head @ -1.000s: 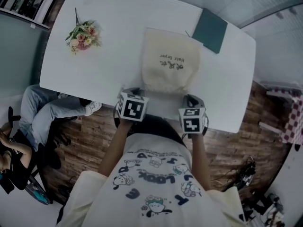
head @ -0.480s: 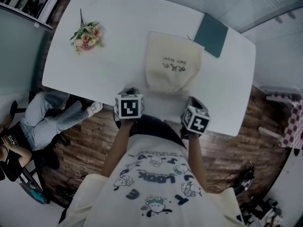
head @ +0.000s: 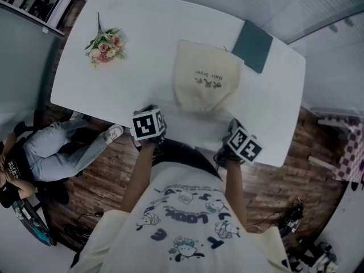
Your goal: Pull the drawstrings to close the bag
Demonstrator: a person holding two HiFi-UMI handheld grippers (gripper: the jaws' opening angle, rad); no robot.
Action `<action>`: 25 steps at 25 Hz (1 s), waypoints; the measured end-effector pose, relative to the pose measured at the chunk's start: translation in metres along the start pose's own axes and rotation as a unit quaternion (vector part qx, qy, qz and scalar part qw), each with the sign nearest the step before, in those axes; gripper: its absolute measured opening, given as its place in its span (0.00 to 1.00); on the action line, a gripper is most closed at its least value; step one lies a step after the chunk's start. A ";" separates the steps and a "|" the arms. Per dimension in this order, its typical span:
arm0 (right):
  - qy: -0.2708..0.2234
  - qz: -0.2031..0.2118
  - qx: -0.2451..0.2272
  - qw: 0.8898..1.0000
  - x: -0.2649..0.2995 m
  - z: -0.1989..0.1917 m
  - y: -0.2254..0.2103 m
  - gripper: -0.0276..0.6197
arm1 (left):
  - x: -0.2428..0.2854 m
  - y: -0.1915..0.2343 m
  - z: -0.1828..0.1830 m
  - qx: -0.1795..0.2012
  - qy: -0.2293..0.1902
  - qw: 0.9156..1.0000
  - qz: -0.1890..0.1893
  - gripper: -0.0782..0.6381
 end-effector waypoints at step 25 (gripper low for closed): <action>0.001 -0.013 0.107 0.994 0.011 0.010 -0.040 0.07 | -0.006 0.026 0.010 -0.057 -0.013 0.998 0.035 0.17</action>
Point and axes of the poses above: the fingertips, and each gripper's own axes: x forward along the fingers, y to its left, z out of its top, the point moved 2 cm from there along -x, backward along the fingers, and after that the axes turned 10 degrees about -z, right-handed, at the moved point
